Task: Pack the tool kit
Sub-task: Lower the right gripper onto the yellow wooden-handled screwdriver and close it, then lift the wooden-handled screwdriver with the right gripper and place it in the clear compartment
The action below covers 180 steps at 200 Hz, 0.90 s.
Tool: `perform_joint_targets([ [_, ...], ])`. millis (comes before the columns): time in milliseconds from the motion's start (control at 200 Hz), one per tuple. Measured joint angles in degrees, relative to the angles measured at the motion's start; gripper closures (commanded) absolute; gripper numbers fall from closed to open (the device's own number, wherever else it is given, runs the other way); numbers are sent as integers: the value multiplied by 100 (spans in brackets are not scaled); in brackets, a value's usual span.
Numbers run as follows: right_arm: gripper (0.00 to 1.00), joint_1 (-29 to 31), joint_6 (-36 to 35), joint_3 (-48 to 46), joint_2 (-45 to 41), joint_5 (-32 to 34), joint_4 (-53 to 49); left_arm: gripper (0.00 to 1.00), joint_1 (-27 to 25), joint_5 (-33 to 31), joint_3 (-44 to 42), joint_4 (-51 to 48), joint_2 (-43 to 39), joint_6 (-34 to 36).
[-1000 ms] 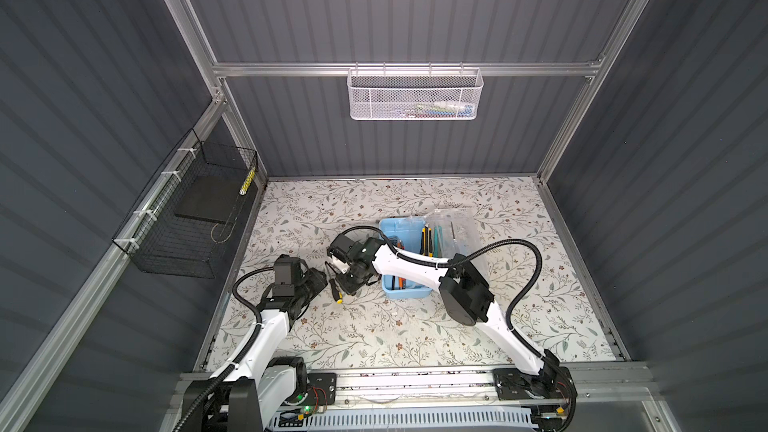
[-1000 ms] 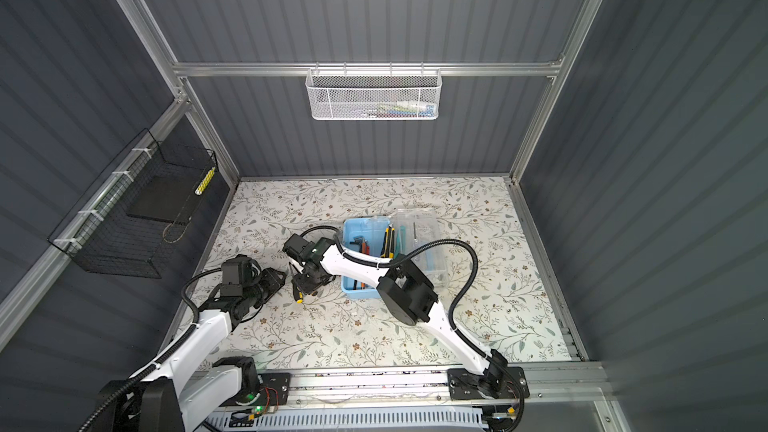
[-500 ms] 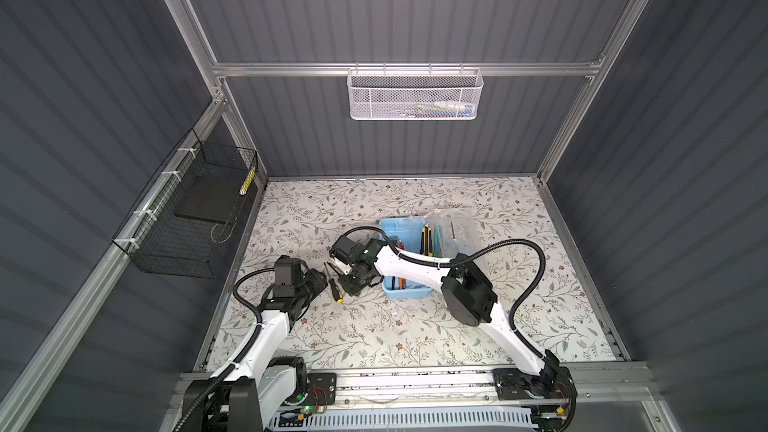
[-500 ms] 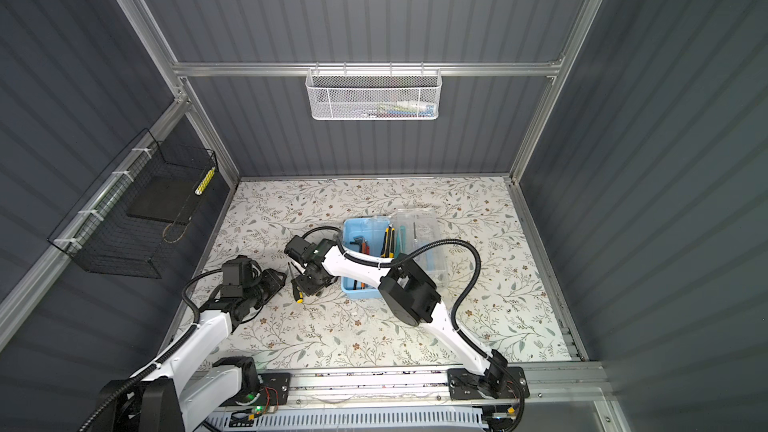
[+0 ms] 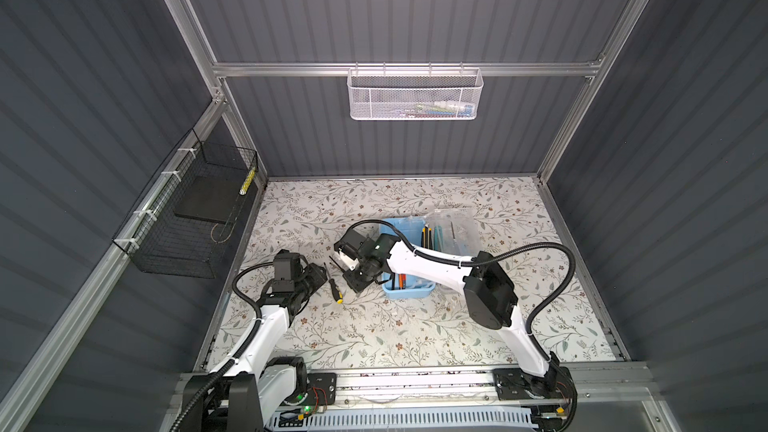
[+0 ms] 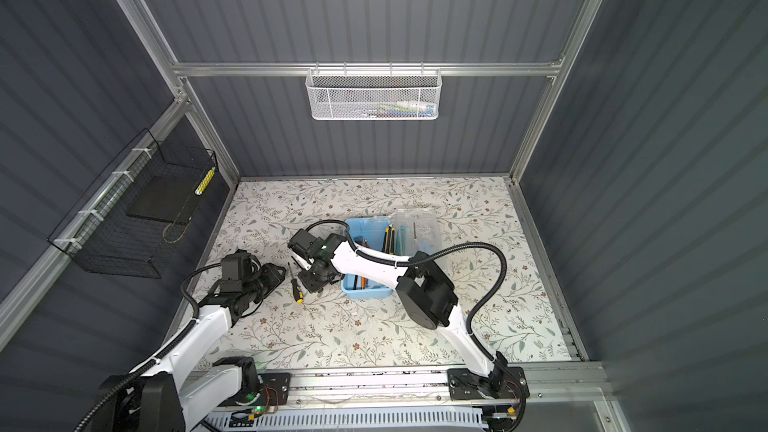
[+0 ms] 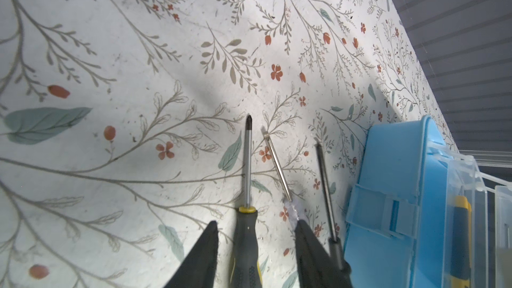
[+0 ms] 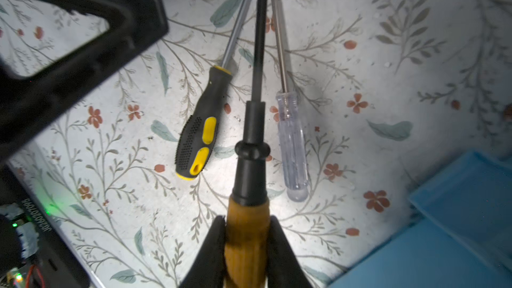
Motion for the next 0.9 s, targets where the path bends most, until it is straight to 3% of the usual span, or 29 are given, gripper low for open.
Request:
perform_joint_targets([
  [270, 80, -251, 118, -992, -1235, 149, 170, 53, 0, 2, 160, 22, 151, 44],
  [625, 80, -1681, 514, -2903, -3543, 833, 245, 53, 0, 13, 278, 131, 461, 92],
  [900, 80, -2352, 929, -3989, -4312, 933, 334, 53, 0, 118, 306, 221, 560, 109],
])
